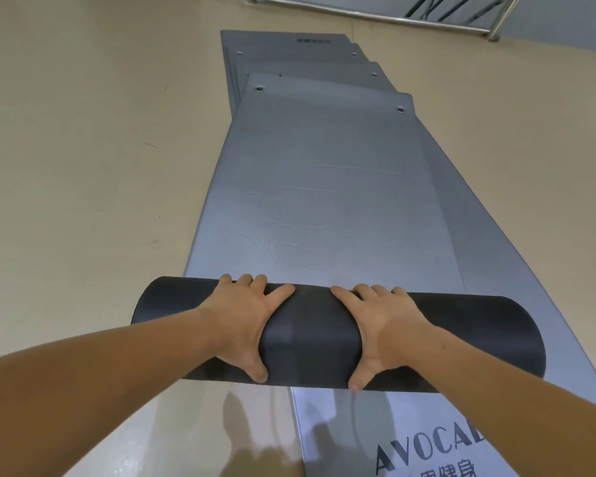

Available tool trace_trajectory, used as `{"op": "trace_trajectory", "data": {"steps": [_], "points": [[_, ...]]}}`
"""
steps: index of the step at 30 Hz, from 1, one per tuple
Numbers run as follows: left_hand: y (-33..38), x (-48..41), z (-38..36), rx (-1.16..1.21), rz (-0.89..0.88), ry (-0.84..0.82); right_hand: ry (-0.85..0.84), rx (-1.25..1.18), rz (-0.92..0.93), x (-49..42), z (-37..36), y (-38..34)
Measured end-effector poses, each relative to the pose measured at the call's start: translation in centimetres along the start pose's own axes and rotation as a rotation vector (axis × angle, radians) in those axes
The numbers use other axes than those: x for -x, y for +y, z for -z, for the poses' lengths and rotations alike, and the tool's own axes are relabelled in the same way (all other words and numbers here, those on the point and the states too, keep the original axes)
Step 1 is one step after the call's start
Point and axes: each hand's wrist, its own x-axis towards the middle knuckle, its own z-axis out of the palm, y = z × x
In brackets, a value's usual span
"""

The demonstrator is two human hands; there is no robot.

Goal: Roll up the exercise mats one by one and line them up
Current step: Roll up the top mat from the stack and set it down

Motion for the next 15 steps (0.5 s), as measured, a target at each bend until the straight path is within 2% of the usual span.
{"op": "trace_trajectory", "data": {"steps": [6, 12, 13, 15], "points": [[-0.2, 0.2, 1.9, 0.073, -0.031, -0.046, -0.012, -0.152, 0.052, 0.4, 1.4, 0.9], [-0.3, 0.5, 1.8, 0.3, -0.065, -0.268, -0.201, -0.361, 0.115, 1.3, 1.2, 0.7], [-0.4, 0.3, 1.8, 0.315, -0.064, -0.286, -0.182, -0.352, 0.114, 1.6, 1.3, 0.5], [-0.9, -0.3, 2.0, 0.357, -0.059, -0.31, -0.026, -0.192, 0.101, 2.4, 1.8, -0.1]]}}
